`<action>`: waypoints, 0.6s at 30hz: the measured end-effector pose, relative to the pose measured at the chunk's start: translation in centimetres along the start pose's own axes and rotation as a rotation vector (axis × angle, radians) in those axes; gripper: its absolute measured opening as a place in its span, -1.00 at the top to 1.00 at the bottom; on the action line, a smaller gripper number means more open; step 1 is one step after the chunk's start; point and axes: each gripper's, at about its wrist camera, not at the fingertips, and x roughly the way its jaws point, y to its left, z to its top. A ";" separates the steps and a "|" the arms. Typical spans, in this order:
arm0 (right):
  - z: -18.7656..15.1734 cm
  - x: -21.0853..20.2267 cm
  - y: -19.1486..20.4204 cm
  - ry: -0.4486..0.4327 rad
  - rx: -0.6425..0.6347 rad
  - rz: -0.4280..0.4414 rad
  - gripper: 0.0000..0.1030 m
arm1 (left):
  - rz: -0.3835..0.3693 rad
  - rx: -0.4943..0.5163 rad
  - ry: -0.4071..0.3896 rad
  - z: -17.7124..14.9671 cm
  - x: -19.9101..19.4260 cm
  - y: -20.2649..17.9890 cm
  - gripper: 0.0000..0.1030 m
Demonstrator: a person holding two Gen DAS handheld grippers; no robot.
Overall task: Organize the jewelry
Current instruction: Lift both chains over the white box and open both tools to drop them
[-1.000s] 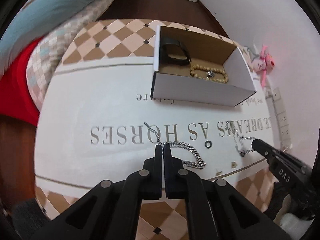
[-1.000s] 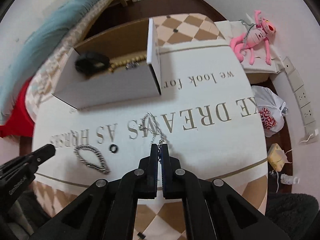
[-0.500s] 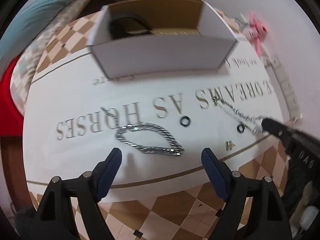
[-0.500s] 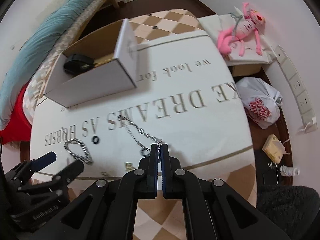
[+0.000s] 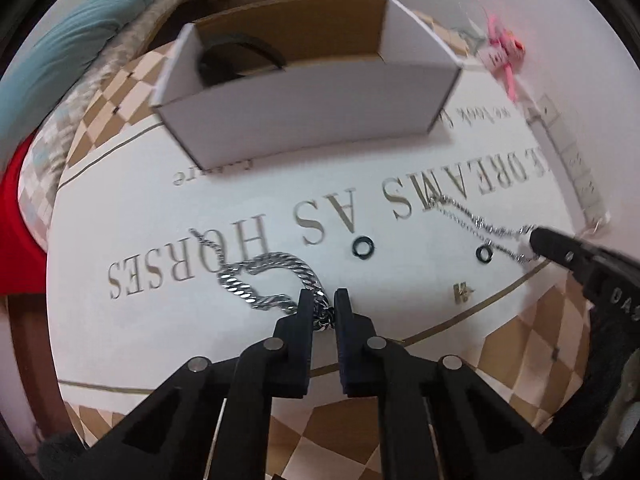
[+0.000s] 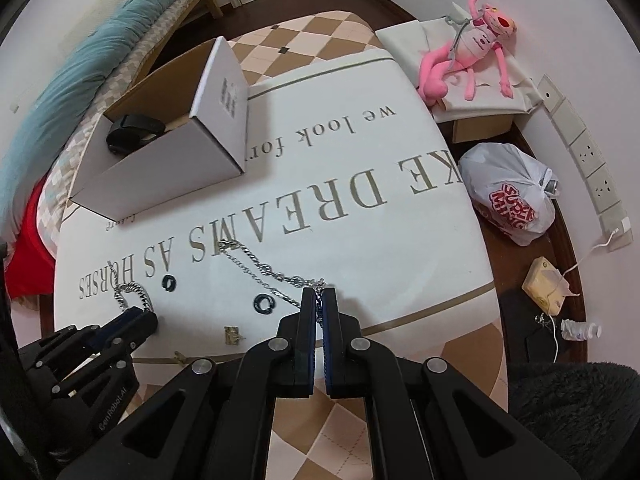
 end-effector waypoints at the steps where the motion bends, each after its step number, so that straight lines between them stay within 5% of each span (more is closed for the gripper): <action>1: 0.0 -0.2 0.2 -0.002 -0.001 0.009 0.94 | -0.007 -0.009 -0.008 0.0 -0.4 0.3 0.85; 18: 2.5 -7.3 4.5 -0.091 -0.066 0.200 0.95 | -0.145 -0.138 -0.194 3.7 -11.4 4.9 0.86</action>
